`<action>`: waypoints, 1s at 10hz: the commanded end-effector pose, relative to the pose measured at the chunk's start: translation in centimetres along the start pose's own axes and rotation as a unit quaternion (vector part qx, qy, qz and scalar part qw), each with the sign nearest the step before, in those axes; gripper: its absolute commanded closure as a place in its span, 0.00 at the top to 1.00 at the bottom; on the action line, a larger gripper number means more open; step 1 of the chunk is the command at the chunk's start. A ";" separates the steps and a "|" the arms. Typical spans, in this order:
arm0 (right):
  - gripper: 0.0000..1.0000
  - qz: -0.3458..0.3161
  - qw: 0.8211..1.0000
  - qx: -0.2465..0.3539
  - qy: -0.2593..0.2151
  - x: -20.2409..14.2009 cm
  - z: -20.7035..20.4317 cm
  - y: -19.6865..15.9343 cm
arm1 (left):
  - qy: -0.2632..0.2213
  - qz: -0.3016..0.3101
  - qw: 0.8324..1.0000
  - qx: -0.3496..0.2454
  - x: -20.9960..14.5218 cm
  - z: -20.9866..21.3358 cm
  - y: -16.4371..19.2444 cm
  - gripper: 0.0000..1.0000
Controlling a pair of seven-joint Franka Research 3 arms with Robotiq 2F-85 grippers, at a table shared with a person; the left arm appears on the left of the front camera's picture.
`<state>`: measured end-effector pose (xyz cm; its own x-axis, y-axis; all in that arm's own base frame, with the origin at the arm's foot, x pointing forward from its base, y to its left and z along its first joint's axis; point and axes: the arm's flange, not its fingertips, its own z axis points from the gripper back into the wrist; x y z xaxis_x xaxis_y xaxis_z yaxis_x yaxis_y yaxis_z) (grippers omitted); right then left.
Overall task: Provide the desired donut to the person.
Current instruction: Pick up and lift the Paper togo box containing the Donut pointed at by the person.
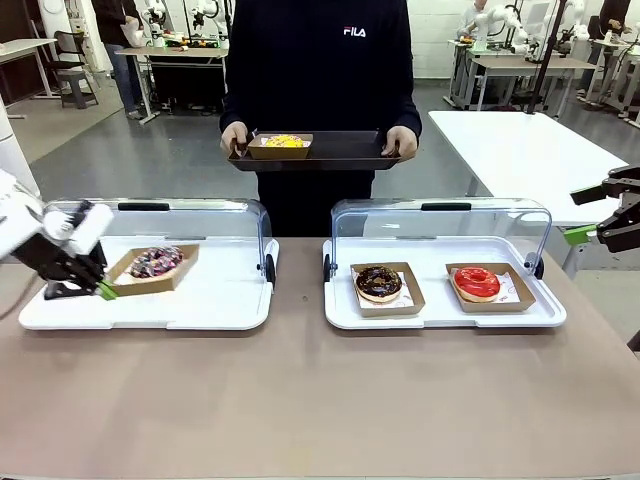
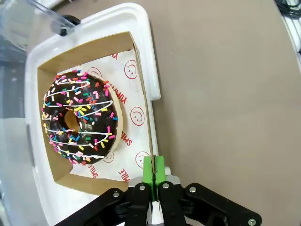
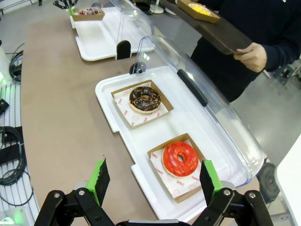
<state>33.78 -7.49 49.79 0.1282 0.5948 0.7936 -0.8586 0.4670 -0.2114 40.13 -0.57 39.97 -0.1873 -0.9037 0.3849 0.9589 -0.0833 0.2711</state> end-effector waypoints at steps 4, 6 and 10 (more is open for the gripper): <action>1.00 0.003 1.000 0.002 -0.020 -0.1 -0.3 -0.2 | 0.016 -0.042 0.994 0.097 1.2 10.9 -11.2 0.00; 1.00 0.003 1.000 0.002 -0.020 -0.1 -0.3 -0.2 | 0.046 -0.023 0.994 0.096 1.7 12.6 -11.6 0.00; 1.00 0.003 1.000 0.002 -0.020 -0.1 -0.3 -0.2 | 0.024 -0.045 0.993 0.107 0.5 17.1 -5.3 0.00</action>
<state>33.77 -7.48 49.78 0.1283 0.5948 0.7935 -0.8594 0.4660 -0.2103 30.83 6.43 53.88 -0.2362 -0.9221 0.3064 0.8857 -0.0746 0.4582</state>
